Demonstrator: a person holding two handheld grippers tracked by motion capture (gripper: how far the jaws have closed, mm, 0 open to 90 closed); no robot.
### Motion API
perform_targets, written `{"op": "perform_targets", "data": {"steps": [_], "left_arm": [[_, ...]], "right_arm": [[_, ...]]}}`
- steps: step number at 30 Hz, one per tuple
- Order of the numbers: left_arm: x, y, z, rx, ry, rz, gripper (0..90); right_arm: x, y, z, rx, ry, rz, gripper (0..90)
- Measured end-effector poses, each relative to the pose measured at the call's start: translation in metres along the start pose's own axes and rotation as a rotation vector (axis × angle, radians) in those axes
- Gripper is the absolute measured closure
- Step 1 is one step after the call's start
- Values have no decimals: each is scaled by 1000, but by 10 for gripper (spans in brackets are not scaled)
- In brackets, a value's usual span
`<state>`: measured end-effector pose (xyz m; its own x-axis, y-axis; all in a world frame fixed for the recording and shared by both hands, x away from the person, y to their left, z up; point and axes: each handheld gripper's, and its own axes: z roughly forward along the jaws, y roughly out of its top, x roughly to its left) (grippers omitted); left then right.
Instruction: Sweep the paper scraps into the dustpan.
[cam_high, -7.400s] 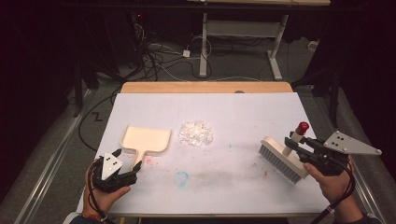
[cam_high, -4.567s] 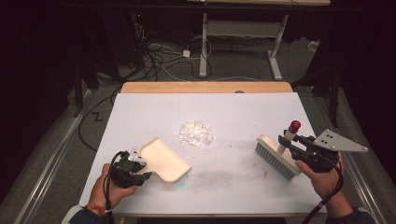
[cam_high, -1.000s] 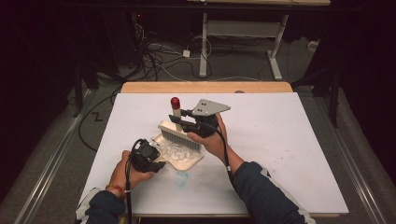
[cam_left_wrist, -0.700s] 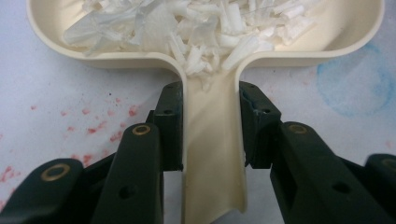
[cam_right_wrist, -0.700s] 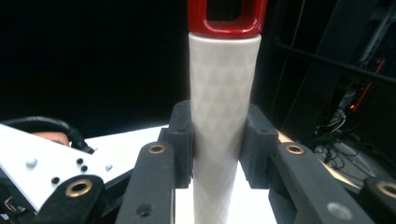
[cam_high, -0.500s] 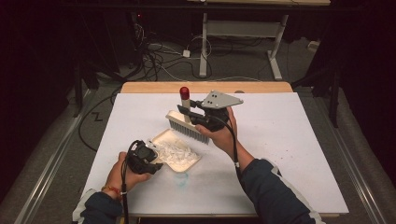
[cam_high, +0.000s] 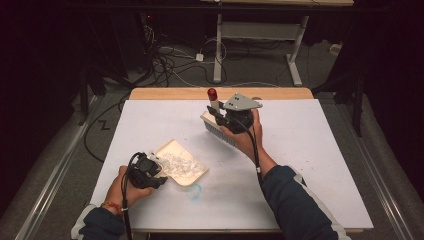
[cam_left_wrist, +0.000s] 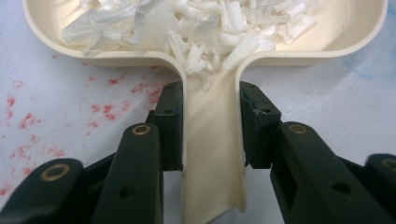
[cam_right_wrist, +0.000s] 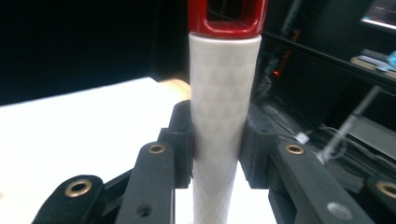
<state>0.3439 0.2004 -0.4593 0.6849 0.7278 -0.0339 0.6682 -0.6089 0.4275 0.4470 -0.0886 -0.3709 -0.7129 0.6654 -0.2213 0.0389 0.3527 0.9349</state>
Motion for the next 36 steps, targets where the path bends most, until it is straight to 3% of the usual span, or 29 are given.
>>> {"op": "perform_targets", "data": {"steps": [5, 9, 11, 13, 16, 19, 21, 24, 26, 28, 36], "left_arm": [[2, 0, 1, -5, 2, -9, 635], [3, -1, 1, -3, 6, -15, 635], [3, -1, 1, -2, 6, -16, 635], [3, -1, 2, -1, 5, -18, 635], [3, 0, 2, 0, 11, -21, 635], [3, 0, 2, 2, 14, -22, 635], [2, 0, 2, -2, 17, -26, 635], [3, 0, 1, -5, 24, -29, 634], [3, 0, 0, -11, 22, -34, 633], [4, 0, 1, -11, 24, -40, 633], [3, 0, 0, -14, 33, -37, 634]], "right_arm": [[-4, -8, 9, 21, -1, 15, 701], [0, -12, 10, 12, 68, 39, 700], [8, -12, 6, 9, 98, 33, 700], [23, -13, -2, 6, 159, 28, 698], [35, -11, -8, 5, 184, 14, 699], [53, -7, -15, -1, 253, 20, 700], [64, -5, -17, 12, 274, -9, 699], [73, -1, -19, 18, 272, -41, 700], [72, 2, -21, 0, 313, 0, 701], [73, 5, -23, -7, 325, 20, 701], [85, 13, -22, 8, 330, 34, 700]]}}
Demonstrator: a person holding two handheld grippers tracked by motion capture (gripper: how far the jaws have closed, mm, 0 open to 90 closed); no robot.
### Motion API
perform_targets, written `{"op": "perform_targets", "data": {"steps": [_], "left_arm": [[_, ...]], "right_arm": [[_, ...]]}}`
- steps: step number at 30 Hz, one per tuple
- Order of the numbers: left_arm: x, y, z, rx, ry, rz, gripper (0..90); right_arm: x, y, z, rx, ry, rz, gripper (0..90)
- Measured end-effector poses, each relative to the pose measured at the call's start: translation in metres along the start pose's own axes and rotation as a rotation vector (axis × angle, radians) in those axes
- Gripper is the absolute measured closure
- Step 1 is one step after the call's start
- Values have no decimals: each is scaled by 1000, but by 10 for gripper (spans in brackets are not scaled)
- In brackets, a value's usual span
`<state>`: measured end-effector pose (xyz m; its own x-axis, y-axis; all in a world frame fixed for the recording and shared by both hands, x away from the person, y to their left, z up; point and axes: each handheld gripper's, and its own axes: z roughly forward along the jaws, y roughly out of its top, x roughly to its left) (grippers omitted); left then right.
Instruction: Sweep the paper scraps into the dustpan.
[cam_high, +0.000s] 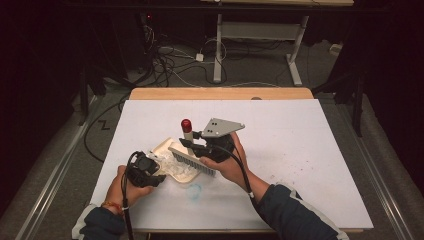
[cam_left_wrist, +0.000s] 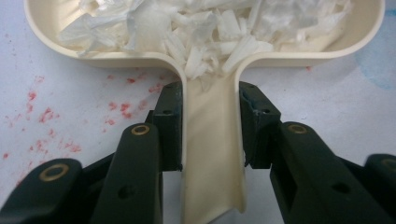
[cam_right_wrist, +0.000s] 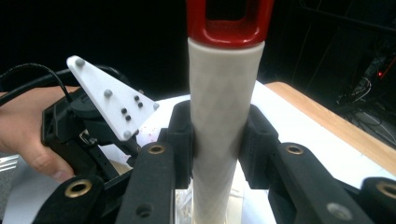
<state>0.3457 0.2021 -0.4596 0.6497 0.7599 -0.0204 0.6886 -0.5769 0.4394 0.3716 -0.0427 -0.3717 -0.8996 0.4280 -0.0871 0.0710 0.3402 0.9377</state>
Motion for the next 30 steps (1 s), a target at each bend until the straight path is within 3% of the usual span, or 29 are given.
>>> {"op": "perform_targets", "data": {"steps": [7, 13, 18, 20, 25, 30], "left_arm": [[1, -1, 1, 2, -2, 4, 634], [2, -3, -2, -1, 1, 2, 633], [5, -4, -2, 2, 2, -2, 633], [7, -4, -3, 7, -2, -1, 633], [15, -4, -2, -12, -6, -44, 629], [20, -3, -1, 2, -15, -42, 631]], "right_arm": [[-3, 17, -4, -34, -22, -20, 700], [-10, 13, -3, -26, -39, 19, 699], [-18, 15, -5, -37, -61, 6, 699], [-26, 15, -3, -38, -88, -5, 699], [-54, 11, 7, -14, -166, -10, 700], [-81, 5, 15, -3, -240, 24, 700]]}}
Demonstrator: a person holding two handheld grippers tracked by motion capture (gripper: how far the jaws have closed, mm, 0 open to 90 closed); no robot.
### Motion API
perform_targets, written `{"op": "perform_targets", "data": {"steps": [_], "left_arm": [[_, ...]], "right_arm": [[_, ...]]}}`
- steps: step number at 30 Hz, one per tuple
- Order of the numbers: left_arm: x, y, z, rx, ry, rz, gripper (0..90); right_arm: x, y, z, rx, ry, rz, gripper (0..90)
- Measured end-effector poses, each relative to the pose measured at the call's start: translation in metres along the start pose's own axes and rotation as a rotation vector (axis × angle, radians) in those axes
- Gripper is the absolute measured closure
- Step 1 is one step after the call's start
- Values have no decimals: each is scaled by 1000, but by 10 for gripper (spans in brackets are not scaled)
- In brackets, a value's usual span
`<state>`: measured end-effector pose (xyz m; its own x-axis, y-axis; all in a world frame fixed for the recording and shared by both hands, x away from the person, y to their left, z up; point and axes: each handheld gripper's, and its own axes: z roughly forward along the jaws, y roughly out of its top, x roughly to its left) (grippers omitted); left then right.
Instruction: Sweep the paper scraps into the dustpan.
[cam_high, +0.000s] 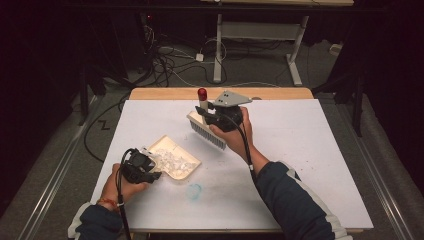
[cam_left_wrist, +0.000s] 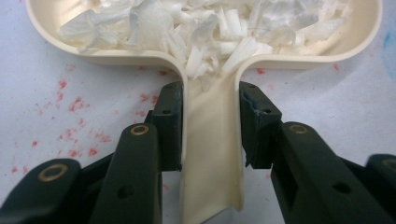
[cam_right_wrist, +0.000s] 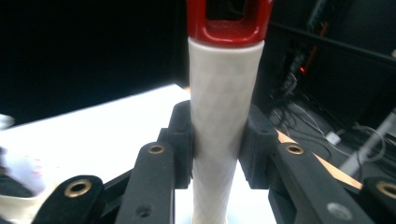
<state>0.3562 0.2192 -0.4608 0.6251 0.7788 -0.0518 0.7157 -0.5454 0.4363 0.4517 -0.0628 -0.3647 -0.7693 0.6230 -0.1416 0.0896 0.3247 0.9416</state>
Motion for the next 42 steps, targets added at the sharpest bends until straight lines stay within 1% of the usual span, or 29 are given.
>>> {"op": "perform_targets", "data": {"steps": [2, 3, 5, 8, 11, 13, 14, 15, 17, 18, 19, 20, 22, 23, 24, 27, 29, 30, 32, 33, 35, 38, 39, 41, 42], "left_arm": [[2, 1, 1, 1, -6, -5, 631], [3, 1, 1, 0, -8, -6, 633], [4, 2, 1, 2, -4, -3, 632], [6, 5, 2, 6, -7, 3, 634], [7, 8, 4, 5, -6, 0, 634], [7, 9, 4, 7, -6, 2, 634], [7, 10, 4, 8, -5, 5, 634], [7, 11, 5, 9, -3, 5, 634], [7, 11, 5, 13, 0, 10, 635], [7, 12, 5, 13, 0, 10, 635], [7, 12, 5, 12, 0, 8, 635], [7, 11, 5, 14, 1, 11, 635], [7, 11, 5, 12, 3, 10, 635], [7, 11, 5, 13, 4, 13, 635], [6, 11, 5, 10, 6, 11, 635], [5, 11, 5, 12, 10, 13, 635], [4, 12, 5, 15, 20, 22, 635], [2, 12, 5, 19, 25, 27, 635], [-2, 12, 4, 19, 20, 39, 635], [-3, 13, 4, 24, 16, 49, 635], [-6, 13, 4, 22, 13, 54, 635], [-8, 12, 5, 24, 7, 57, 635], [-9, 11, 6, 26, 9, 62, 635], [-11, 11, 5, 16, 12, 49, 635], [-11, 11, 5, 20, 15, 53, 635]], "right_arm": [[-5, -2, 7, 18, -31, -27, 700], [-8, -4, 11, 22, -60, -33, 700], [-14, -7, 17, 21, -64, -31, 700], [-19, -10, 24, 4, -70, 5, 700], [-13, -11, 31, 9, -74, 4, 700], [-7, -11, 34, 7, -49, -2, 700], [-3, -10, 35, 12, -41, -20, 699], [2, -10, 35, 19, -34, -29, 698], [11, -10, 36, 11, 13, -34, 698], [15, -9, 36, 10, 23, -38, 697], [20, -9, 35, 9, 35, -46, 697], [25, -9, 35, 10, 57, -62, 695], [36, -10, 34, 9, 102, -75, 694], [44, -9, 33, 11, 127, -94, 692], [48, -9, 32, 11, 144, -109, 693], [62, -8, 24, 2, 204, -118, 695], [70, -8, 17, -6, 233, -146, 697], [73, -7, 14, -9, 243, -157, 698], [77, -5, 6, -12, 282, -171, 700], [79, -3, 3, -11, 294, -175, 700], [80, -2, -2, -13, 290, -188, 700], [77, 1, -14, -28, 254, -203, 699], [75, 2, -16, -34, 249, -206, 699], [71, 3, -25, -44, 231, -201, 700], [68, 4, -29, -53, 226, -192, 700]]}}
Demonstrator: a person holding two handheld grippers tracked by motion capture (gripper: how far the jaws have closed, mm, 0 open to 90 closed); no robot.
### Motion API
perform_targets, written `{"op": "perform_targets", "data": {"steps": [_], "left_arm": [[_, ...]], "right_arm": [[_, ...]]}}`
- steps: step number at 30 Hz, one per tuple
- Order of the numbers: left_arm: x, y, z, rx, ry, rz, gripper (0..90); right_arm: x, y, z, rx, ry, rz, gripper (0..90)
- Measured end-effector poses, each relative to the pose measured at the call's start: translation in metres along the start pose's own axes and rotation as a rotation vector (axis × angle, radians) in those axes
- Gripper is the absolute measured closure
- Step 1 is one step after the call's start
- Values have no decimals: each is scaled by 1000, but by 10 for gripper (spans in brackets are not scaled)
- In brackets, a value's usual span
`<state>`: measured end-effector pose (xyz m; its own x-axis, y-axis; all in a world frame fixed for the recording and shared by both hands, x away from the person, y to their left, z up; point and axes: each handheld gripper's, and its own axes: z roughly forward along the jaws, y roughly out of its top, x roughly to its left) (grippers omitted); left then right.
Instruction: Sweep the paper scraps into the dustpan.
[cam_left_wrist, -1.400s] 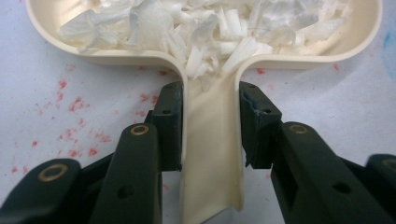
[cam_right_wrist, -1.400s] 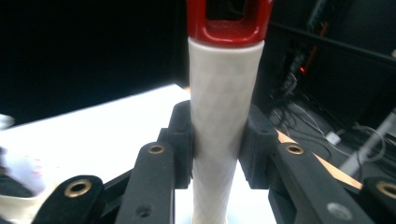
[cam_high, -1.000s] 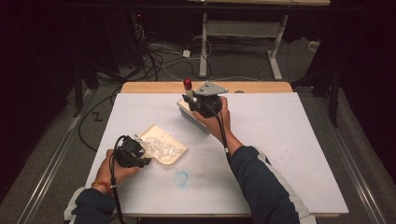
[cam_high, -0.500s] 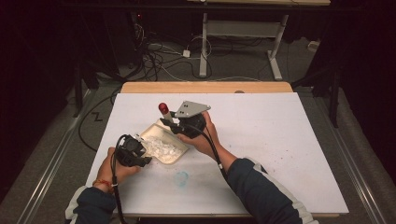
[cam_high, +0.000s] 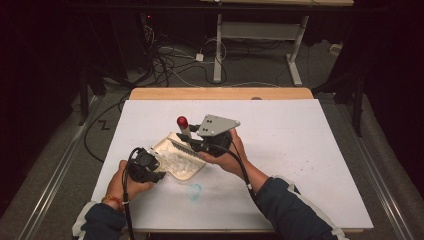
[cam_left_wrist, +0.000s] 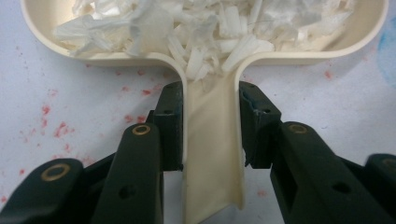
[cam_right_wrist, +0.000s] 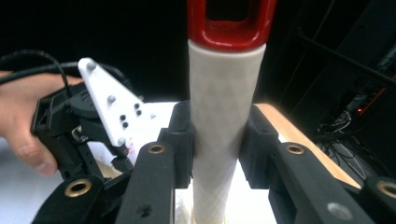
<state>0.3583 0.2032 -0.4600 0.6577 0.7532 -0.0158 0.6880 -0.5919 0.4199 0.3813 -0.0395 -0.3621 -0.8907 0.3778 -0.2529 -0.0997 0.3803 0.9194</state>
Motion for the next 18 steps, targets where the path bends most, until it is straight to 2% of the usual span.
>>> {"op": "perform_targets", "data": {"steps": [4, 12, 18], "left_arm": [[-2, 0, 0, 0, 4, 1, 635], [-13, -2, -2, 3, 2, 26, 635], [-19, -3, -4, 7, -1, 32, 635]], "right_arm": [[-6, 2, -17, -20, -25, 12, 699], [-15, -5, -44, 20, -44, 9, 699], [-20, -14, -41, 59, -98, 11, 699]]}}
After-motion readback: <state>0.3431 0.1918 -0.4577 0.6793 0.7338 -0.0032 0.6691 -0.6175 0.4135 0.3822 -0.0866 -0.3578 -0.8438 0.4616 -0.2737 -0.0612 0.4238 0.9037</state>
